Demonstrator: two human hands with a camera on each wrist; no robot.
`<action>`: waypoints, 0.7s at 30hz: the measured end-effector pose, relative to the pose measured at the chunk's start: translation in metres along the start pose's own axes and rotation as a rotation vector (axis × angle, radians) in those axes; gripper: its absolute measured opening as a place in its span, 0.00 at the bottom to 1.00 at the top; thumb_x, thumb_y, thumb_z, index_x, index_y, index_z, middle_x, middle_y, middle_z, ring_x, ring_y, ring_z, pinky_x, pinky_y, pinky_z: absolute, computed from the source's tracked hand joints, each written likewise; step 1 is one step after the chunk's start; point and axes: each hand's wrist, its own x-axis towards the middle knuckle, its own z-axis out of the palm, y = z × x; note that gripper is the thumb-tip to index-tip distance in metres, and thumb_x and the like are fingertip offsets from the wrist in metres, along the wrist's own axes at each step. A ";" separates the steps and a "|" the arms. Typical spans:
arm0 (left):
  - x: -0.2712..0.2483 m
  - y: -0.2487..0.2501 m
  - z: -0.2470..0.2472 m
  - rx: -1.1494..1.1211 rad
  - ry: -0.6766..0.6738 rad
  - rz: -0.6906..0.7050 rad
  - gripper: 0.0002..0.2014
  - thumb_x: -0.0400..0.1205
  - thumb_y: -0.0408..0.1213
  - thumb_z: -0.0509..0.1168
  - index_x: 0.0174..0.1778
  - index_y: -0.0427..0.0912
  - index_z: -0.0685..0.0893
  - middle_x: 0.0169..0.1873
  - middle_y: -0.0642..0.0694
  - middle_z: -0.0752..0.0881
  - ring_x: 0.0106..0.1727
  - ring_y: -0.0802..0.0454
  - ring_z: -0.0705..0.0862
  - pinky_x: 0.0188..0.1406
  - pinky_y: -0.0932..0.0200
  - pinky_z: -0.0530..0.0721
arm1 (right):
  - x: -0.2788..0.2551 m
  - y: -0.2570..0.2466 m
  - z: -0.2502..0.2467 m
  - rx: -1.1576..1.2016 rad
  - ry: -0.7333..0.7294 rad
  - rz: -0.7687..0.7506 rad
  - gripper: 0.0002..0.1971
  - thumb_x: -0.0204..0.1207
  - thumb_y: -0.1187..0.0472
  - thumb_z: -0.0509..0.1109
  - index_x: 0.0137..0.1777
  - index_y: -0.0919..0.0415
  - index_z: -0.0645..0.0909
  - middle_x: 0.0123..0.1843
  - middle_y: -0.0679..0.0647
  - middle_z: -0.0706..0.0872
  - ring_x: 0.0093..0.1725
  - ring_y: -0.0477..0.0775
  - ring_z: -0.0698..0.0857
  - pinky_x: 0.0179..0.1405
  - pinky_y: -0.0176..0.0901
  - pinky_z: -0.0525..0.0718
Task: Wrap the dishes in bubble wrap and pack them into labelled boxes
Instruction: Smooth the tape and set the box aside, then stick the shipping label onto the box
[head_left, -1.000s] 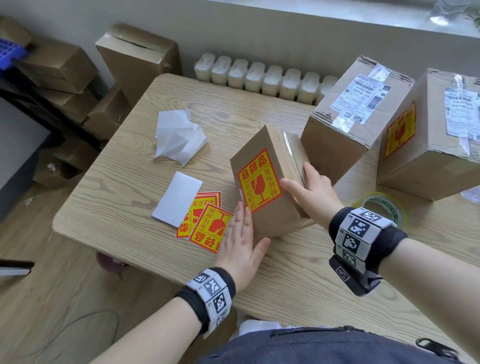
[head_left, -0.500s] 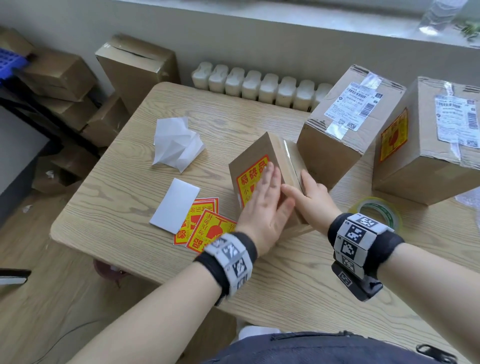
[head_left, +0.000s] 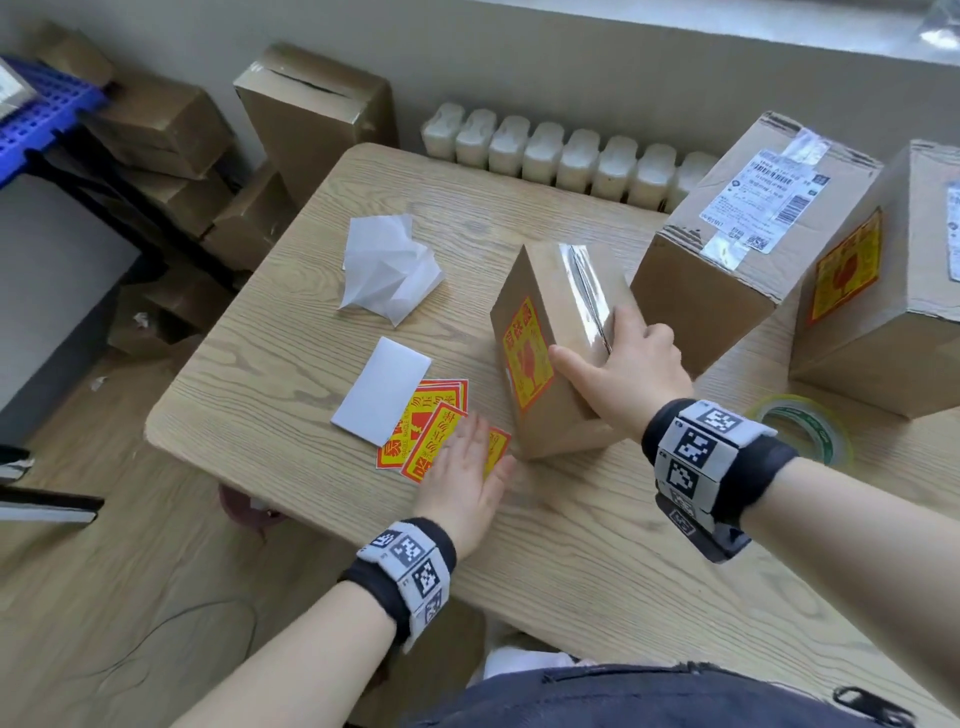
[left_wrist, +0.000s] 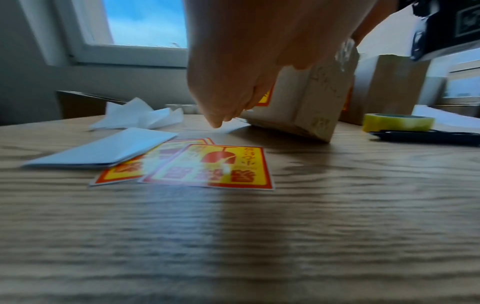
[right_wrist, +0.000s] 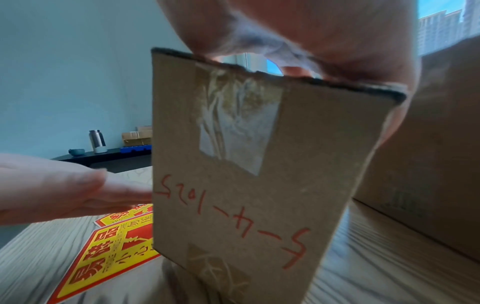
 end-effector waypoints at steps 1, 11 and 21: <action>0.002 -0.007 -0.002 0.015 0.030 -0.044 0.32 0.87 0.52 0.48 0.84 0.41 0.49 0.84 0.45 0.46 0.84 0.52 0.45 0.81 0.58 0.45 | 0.001 -0.006 0.002 -0.059 0.014 -0.002 0.44 0.64 0.24 0.61 0.74 0.51 0.61 0.65 0.61 0.70 0.64 0.66 0.73 0.60 0.57 0.75; 0.018 -0.068 -0.032 0.113 0.166 -0.394 0.36 0.83 0.49 0.62 0.82 0.40 0.56 0.83 0.39 0.52 0.83 0.44 0.49 0.81 0.51 0.50 | -0.012 -0.040 0.011 -0.306 -0.042 -0.107 0.47 0.75 0.30 0.55 0.83 0.60 0.42 0.83 0.67 0.43 0.81 0.67 0.46 0.78 0.61 0.49; 0.053 -0.092 -0.067 0.200 0.201 -0.340 0.42 0.77 0.53 0.68 0.82 0.42 0.56 0.81 0.40 0.57 0.81 0.41 0.54 0.79 0.50 0.56 | -0.036 -0.079 0.034 -0.211 -0.087 -0.502 0.31 0.78 0.42 0.61 0.77 0.57 0.64 0.82 0.57 0.55 0.82 0.58 0.45 0.80 0.51 0.42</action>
